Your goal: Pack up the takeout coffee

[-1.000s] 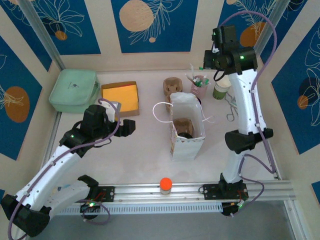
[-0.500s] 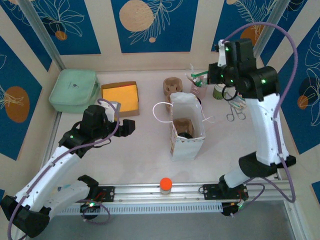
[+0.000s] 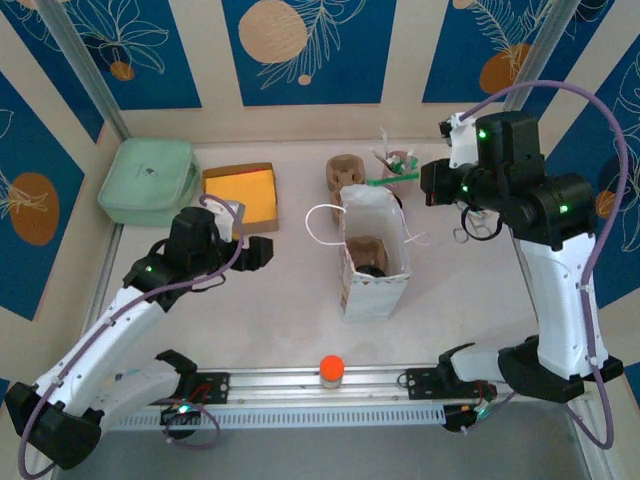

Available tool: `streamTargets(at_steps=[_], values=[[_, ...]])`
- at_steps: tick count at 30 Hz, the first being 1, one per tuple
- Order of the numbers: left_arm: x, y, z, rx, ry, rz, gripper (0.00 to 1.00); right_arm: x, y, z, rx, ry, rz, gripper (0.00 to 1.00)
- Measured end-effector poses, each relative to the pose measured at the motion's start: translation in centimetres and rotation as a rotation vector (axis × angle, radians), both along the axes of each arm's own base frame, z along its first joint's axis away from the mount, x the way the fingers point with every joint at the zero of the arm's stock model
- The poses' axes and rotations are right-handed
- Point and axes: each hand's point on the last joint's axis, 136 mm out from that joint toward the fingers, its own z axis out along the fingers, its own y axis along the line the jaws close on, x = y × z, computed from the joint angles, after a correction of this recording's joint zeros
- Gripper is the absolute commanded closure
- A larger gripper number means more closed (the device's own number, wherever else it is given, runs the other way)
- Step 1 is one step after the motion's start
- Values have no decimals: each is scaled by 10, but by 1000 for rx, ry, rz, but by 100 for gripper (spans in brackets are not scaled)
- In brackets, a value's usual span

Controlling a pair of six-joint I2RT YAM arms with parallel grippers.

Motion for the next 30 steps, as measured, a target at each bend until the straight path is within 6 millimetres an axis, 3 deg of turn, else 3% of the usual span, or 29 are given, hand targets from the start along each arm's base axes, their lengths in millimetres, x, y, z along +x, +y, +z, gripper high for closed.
streamTargets(at_steps=[13, 30], values=[[0, -4, -1, -14, 11, -12, 11, 2, 18, -45, 13, 163, 62, 93], [-2, -3, 2, -20, 4, -14, 11, 36, 43, -106, -35, 371, 79, 92]])
